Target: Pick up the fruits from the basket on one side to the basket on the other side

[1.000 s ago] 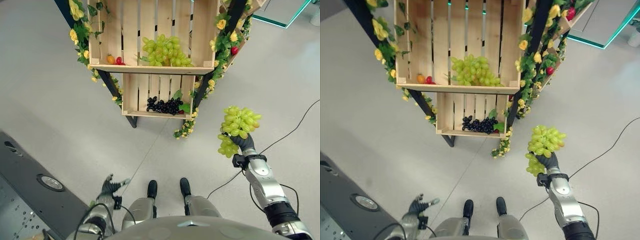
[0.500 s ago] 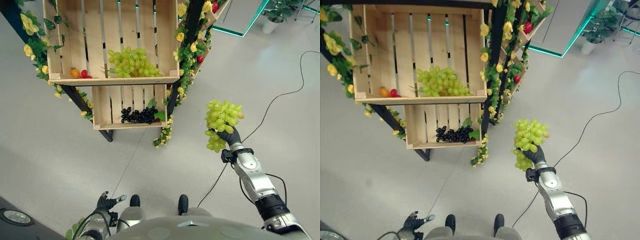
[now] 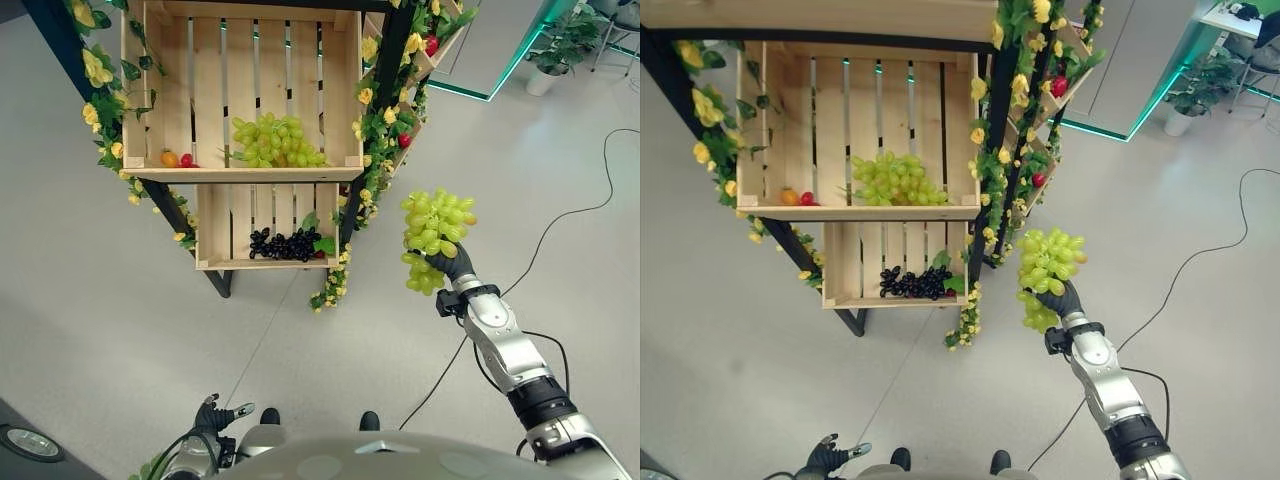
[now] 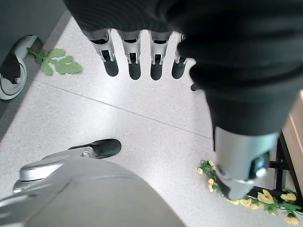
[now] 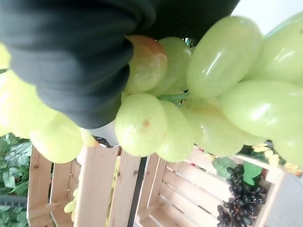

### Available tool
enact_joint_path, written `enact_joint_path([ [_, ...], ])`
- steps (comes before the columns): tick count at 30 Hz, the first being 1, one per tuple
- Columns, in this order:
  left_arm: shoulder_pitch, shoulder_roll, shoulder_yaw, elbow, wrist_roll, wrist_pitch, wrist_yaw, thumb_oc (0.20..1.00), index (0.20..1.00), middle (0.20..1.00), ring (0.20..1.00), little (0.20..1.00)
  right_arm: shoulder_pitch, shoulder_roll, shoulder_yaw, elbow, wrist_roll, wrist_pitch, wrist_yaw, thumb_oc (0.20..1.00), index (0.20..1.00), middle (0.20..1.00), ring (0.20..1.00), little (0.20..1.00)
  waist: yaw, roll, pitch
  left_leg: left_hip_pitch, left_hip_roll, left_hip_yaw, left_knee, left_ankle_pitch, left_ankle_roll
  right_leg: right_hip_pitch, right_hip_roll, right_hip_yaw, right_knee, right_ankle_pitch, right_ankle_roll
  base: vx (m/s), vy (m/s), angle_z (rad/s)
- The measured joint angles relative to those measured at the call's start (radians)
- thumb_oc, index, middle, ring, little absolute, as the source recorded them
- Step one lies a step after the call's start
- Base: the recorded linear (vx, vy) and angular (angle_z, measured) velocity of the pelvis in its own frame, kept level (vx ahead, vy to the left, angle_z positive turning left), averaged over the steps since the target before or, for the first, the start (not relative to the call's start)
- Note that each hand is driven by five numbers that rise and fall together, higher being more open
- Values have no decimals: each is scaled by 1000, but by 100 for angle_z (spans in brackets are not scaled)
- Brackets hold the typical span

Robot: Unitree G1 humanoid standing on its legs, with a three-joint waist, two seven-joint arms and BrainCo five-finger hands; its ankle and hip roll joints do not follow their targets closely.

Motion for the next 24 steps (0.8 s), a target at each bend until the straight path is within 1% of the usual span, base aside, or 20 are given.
enact_joint_path([
  [2, 5, 0, 0, 4, 0, 3, 0, 1000, 1000, 1000, 1000, 1000, -26, 0, 18, 0, 0, 8, 0, 200, 200, 200, 200, 200, -4, 0, 0, 0, -1, -1, 0, 0, 0, 0, 0, 0, 0, 0, 0, 8, 5, 2],
  [5, 11, 0, 0, 8, 0, 8, 0, 1000, 1000, 1000, 1000, 1000, -70, 2, 37, 0, 0, 10, 0, 200, 200, 200, 200, 200, 1, -2, -1, -1, -1, -3, 0, 0, 0, 0, 0, -2, 0, 0, 0, 0, 0, 0],
  [6, 12, 0, -1, 9, 0, 8, 0, 1000, 1000, 1000, 1000, 1000, -93, 1, 47, 1, -1, 12, -3, 200, 200, 200, 200, 200, 16, -3, -2, -2, -1, -3, 0, 0, 0, -1, 0, -2, 0, 0, 0, 0, 0, 0],
  [10, 13, 1, -24, 7, -1, 8, 5, 1000, 1000, 1000, 1000, 1000, -156, 4, 97, 9, 0, 17, -20, 200, 200, 200, 200, 200, 33, -11, -11, -12, 0, -8, 0, 2, -2, -6, 0, -5, 3, -1, -1, -1, 3, 1],
  [14, 12, 6, -37, 4, -2, 9, 8, 1000, 1000, 1000, 1000, 1000, -223, 11, 149, 48, 1, 19, -22, 200, 200, 200, 200, 200, 57, -26, -22, -22, 0, -9, 0, 5, -3, -16, 1, -6, 4, 0, -1, -2, 4, 1],
  [18, 11, 15, -45, 5, -11, 11, 10, 1000, 1000, 1000, 1000, 1000, -330, 35, 198, 148, 8, 25, -37, 200, 200, 200, 200, 200, 73, -39, -28, -48, 0, -15, 0, 9, -3, -39, 2, -11, 4, 1, -1, -30, 15, 4],
  [20, 9, 17, -49, 2, -12, 9, 14, 1000, 1000, 1000, 1000, 1000, -353, 38, 214, 172, 9, 29, -42, 200, 200, 200, 200, 200, 78, -44, -25, -52, 1, -16, 0, 10, -3, -43, 2, -12, 4, 1, -1, -48, 7, 3],
  [22, 7, 26, -69, -2, -23, 7, 25, 1000, 1000, 1000, 1000, 1000, -396, 42, 254, 213, 11, 33, -47, 200, 200, 200, 200, 200, 80, -53, -20, -70, 1, -20, 4, 12, -4, -58, 3, -16, 4, 1, 0, -52, 8, 4],
  [24, -14, 35, -77, -4, -25, 7, 30, 1000, 1000, 1000, 1000, 1000, -439, 40, 265, 237, 11, 35, -54, 200, 200, 200, 200, 200, 80, -63, 1, -100, 2, -28, 10, 19, -5, -80, 3, -21, 4, 7, -3, -45, 19, 8],
])
